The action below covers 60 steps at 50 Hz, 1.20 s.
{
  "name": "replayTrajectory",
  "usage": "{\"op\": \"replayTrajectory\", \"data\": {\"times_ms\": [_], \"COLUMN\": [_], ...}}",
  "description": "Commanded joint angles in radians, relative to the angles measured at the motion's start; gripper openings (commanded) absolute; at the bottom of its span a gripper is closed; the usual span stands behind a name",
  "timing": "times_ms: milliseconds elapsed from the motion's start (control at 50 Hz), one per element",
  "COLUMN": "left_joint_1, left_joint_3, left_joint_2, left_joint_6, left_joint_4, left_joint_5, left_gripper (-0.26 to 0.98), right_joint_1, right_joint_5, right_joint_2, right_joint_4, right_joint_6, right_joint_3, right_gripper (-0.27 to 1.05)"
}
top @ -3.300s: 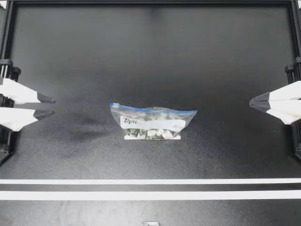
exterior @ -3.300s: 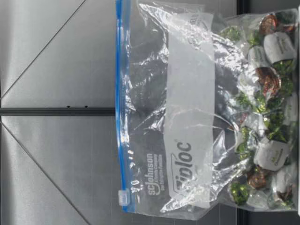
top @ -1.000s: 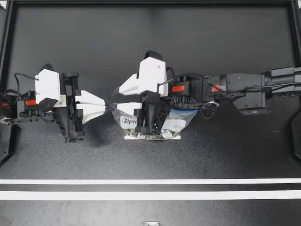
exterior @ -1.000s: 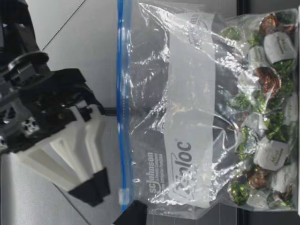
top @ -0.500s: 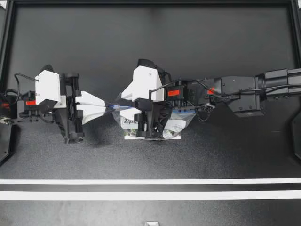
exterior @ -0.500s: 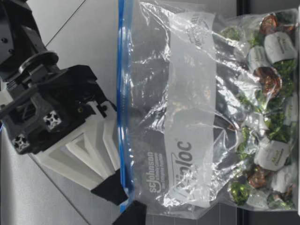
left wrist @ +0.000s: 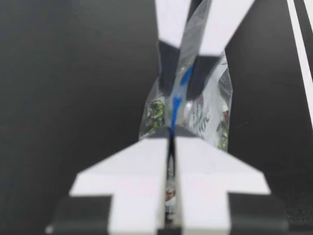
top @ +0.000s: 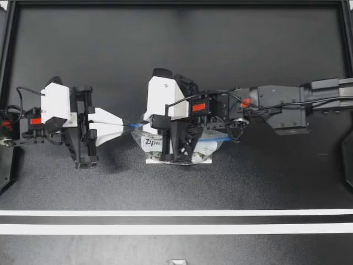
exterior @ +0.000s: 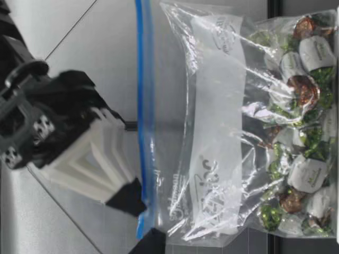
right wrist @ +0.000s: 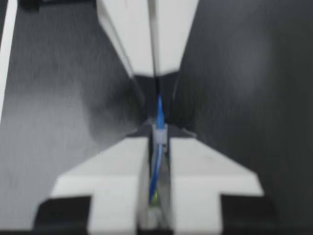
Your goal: Slide open the ziploc bag.
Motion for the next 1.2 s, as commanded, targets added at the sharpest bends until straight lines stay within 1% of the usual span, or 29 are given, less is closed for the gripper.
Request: {"op": "replayTrajectory", "data": {"times_ms": [0,220,320,400,640,860,1180], "left_joint_1": [0.005,0.005,0.005,0.005,0.005,0.005,0.005], "left_joint_3": [0.002,0.014,0.014,0.014,0.012,0.011,0.008], "left_joint_2": [-0.017,-0.02,-0.02,-0.021,-0.021,-0.021,-0.021], "left_joint_6": [0.006,0.012,0.015,0.017,0.02,0.021,0.023], "left_joint_4": [-0.015,-0.02,-0.02,-0.02,-0.02,-0.02,-0.02], "left_joint_5": [-0.014,-0.02,-0.02,-0.02,-0.015,-0.009,-0.003], "left_gripper": [-0.21,-0.21,-0.21,-0.21,-0.21,-0.21,-0.2], "right_joint_1": [0.002,0.002,0.002,0.002,0.002,0.002,0.002], "right_joint_5": [0.081,0.313,0.388,0.426,0.434,0.433,0.428], "right_joint_2": [-0.064,-0.121,-0.147,-0.175,-0.273,-0.354,-0.396], "right_joint_4": [-0.018,-0.048,-0.054,-0.054,-0.052,-0.052,-0.054], "right_joint_6": [-0.003,-0.006,-0.014,-0.014,0.0,0.028,0.046], "right_joint_3": [-0.028,-0.025,-0.005,0.029,0.149,0.235,0.285], "right_gripper": [-0.17,-0.17,-0.17,-0.17,-0.17,-0.17,-0.17]}}
